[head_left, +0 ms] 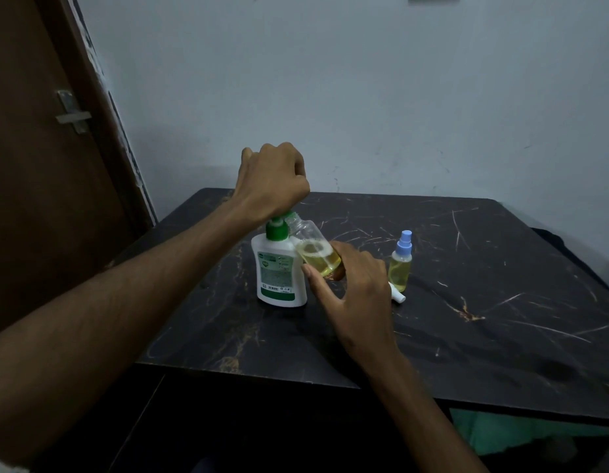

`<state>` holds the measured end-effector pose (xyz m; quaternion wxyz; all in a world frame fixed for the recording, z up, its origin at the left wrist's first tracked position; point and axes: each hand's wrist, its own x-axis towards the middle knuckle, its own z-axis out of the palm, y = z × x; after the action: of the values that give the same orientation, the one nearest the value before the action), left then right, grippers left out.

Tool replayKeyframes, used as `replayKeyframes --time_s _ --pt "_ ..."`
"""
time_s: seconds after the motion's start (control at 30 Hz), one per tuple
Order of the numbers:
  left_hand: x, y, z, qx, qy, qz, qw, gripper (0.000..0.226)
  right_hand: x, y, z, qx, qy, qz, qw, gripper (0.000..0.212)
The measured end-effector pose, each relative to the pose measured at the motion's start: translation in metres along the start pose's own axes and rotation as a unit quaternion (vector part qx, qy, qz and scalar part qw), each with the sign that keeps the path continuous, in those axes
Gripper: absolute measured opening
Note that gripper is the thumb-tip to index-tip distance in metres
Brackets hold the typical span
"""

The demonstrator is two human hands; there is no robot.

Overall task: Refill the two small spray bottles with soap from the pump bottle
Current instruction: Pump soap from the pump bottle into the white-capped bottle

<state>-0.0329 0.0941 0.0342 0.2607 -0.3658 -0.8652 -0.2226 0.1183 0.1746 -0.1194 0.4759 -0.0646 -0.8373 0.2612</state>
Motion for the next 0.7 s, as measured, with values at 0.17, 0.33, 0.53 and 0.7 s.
replayKeyframes --time_s 0.17,0.33,0.53,0.7 --pt "0.0009 0.0017 -0.0027 -0.004 0.002 0.003 1.000 0.018 -0.0011 -0.0013 -0.0008 0.004 0.004 0.002 1.000 0.044" --pt "0.0004 0.0003 -0.0004 -0.006 0.010 0.006 1.000 0.018 -0.0001 -0.0006 -0.0001 0.003 0.003 -0.002 1.000 0.045" --pt "0.0015 0.0021 -0.0020 0.005 0.013 0.010 1.000 0.018 -0.0005 -0.0018 -0.0007 0.001 0.008 -0.001 1.000 0.046" --pt "0.0028 0.0010 -0.0012 0.003 0.008 0.010 1.000 0.020 -0.0001 -0.0014 -0.0007 0.003 0.006 -0.002 1.000 0.045"
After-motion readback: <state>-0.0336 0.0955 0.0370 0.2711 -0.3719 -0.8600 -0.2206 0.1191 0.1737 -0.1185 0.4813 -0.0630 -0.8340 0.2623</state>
